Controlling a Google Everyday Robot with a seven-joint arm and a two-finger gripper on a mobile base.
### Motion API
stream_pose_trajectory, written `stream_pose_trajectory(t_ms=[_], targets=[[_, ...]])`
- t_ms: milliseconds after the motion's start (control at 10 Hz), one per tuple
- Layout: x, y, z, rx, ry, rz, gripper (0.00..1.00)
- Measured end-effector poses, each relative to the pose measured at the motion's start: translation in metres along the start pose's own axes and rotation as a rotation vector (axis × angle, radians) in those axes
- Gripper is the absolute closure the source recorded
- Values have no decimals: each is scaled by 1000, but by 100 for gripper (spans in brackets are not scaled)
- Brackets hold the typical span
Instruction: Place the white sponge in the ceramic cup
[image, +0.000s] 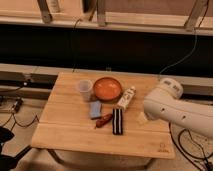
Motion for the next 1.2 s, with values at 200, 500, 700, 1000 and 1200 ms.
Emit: stream_pose_trajectory(t_ms=[200,500,700,1000,1200], targets=[[0,0,0,0,0,-1,20],[-12,20,-3,9,-10,-81,20],[-31,52,-8,10,-28,-170,20],[-53,91,-17,1,-43,-249,20],[-61,114,-24,-24,-37,-269,20]])
